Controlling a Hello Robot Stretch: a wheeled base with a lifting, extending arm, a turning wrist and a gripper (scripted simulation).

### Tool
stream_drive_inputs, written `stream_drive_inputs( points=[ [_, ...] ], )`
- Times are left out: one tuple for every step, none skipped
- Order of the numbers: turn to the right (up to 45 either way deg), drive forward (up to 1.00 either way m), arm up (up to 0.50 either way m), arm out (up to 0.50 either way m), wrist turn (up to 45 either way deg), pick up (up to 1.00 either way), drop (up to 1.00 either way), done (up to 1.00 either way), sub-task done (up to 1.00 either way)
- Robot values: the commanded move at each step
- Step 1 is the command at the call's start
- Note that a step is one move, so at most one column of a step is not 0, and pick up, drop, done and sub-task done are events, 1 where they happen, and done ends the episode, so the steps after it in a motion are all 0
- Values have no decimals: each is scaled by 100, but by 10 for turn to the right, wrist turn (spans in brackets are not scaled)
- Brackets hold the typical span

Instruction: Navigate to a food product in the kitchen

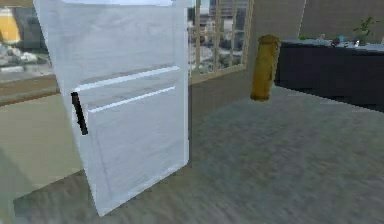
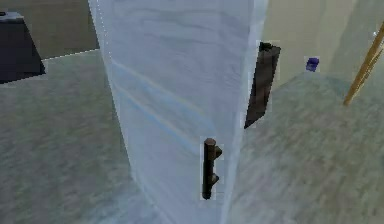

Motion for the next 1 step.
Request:
stream_drive_inputs(
  points=[
    [360, 0, 0, 0, 0, 0, 0, 0, 0]
  ],
)
